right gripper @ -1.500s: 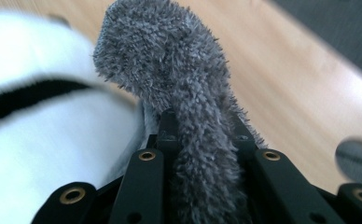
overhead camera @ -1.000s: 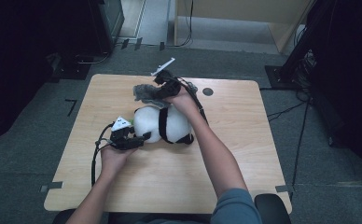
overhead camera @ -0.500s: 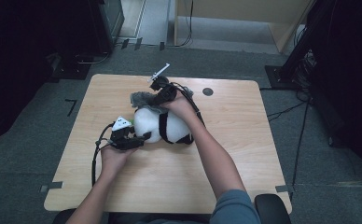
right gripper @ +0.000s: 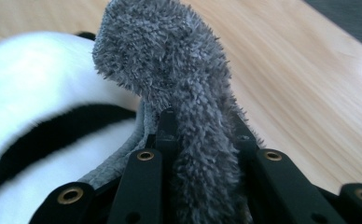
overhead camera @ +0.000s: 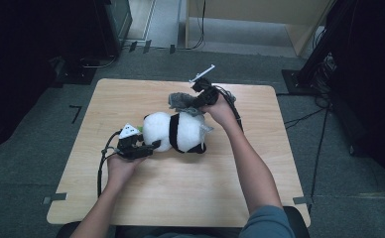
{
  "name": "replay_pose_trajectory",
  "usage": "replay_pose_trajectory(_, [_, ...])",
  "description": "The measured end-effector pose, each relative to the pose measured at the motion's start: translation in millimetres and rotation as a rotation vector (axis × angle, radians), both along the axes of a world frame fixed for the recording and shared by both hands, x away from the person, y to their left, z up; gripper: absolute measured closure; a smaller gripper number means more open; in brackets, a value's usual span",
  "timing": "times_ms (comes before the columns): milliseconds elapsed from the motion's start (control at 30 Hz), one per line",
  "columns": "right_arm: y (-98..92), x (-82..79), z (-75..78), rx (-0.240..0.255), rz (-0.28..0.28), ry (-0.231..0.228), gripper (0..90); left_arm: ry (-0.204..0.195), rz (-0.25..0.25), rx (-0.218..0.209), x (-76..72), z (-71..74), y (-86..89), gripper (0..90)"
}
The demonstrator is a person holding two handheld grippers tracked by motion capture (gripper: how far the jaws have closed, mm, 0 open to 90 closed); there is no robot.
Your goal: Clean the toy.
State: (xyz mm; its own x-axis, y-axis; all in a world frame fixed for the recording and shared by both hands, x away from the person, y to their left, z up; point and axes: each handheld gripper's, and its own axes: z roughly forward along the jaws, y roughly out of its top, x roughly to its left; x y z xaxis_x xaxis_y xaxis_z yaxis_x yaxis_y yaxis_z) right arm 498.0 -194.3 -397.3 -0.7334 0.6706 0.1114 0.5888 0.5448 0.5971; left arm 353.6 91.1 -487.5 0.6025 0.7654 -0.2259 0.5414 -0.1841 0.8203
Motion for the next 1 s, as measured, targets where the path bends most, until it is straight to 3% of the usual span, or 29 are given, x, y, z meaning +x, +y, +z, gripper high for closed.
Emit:
replay_pose_trajectory(133, [-17.8, -5.2, -5.7, -0.020, -0.042, -0.008, 73.7, 0.002, -0.001, -0.006, 0.6, -0.6, 0.9, 35.1])
replay_pose_trajectory(300, [-23.7, -9.7, -6.3, 0.016, -0.060, -0.024, 73.7, 0.004, -0.002, -0.007, 0.7, -0.4, 0.9, 35.0])
replay_pose_trajectory(467, [-17.1, -13.6, 11.0, 0.063, -0.063, -0.101, 72.9, 0.005, -0.003, -0.009, 0.7, -0.4, 1.0, 34.5])
replay_pose_trajectory(533, [-8.5, -19.5, 20.7, 0.096, -0.041, -0.146, 72.9, 0.005, -0.004, -0.008, 0.6, -0.3, 1.0, 34.3])
replay_pose_trajectory(667, [19.4, -30.8, 31.4, 0.111, 0.015, -0.181, 72.7, 0.005, -0.004, -0.006, 0.3, 0.0, 0.8, 34.2])
replay_pose_trajectory(833, [58.4, -40.5, 36.2, 0.125, 0.087, -0.196, 72.4, 0.002, -0.005, -0.004, 0.6, 0.1, 1.0, 34.2])
replay_pose_trajectory(1000, [95.0, -47.6, 26.3, 0.113, 0.156, -0.172, 72.2, 0.002, -0.006, -0.003, 0.5, 0.1, 1.1, 34.1])
